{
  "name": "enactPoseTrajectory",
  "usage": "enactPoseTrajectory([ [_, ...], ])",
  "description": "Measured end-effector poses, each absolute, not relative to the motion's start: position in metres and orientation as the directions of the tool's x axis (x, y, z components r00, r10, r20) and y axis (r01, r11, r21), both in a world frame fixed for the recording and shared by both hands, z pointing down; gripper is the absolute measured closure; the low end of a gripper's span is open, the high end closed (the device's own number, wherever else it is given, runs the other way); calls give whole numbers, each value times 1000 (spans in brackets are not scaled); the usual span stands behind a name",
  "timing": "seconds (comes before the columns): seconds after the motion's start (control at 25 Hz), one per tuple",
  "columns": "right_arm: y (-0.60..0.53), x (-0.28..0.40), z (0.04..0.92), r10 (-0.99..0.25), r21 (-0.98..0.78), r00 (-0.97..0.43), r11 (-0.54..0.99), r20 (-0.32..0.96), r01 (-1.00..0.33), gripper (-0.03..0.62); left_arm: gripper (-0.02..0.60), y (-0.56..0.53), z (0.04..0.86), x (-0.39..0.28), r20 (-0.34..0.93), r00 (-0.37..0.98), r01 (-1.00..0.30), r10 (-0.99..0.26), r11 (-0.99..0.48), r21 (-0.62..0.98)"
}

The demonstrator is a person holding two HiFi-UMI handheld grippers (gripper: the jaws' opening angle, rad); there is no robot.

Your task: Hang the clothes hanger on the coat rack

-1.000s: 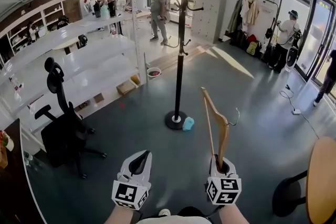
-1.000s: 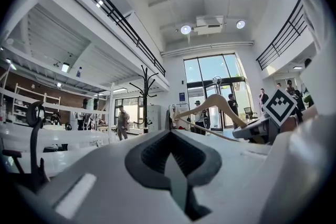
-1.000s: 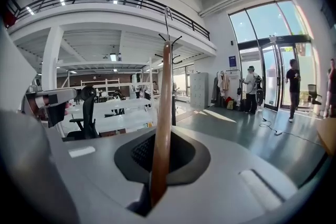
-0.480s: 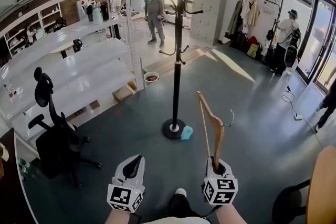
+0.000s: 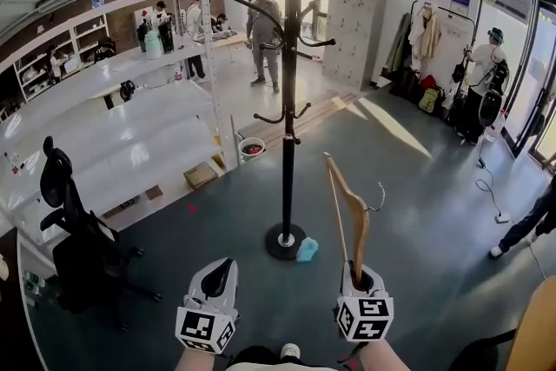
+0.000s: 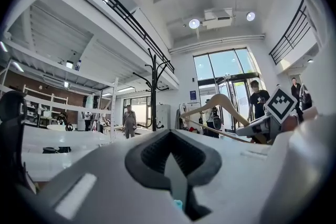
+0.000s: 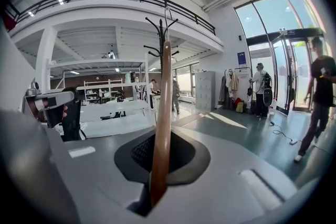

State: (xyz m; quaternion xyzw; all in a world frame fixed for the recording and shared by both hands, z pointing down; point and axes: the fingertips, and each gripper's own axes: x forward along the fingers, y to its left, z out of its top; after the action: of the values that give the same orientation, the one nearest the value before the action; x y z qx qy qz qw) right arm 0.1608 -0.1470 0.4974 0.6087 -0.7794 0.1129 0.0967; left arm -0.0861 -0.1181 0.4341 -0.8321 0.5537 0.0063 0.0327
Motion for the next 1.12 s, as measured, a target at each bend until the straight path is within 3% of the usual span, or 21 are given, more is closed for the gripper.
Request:
enactPoseTrajectory([
  [0.68,-392,146,435,-954,-38,-181,177,240,-984,566,581,-341,413,-99,-68,476,-879,-877,-470,-86],
  [1.12,-537,120,362,-960,81,-180,202,216,-976,566,581,-429,417,-120,-61,499,-866,-865,-494,-73],
])
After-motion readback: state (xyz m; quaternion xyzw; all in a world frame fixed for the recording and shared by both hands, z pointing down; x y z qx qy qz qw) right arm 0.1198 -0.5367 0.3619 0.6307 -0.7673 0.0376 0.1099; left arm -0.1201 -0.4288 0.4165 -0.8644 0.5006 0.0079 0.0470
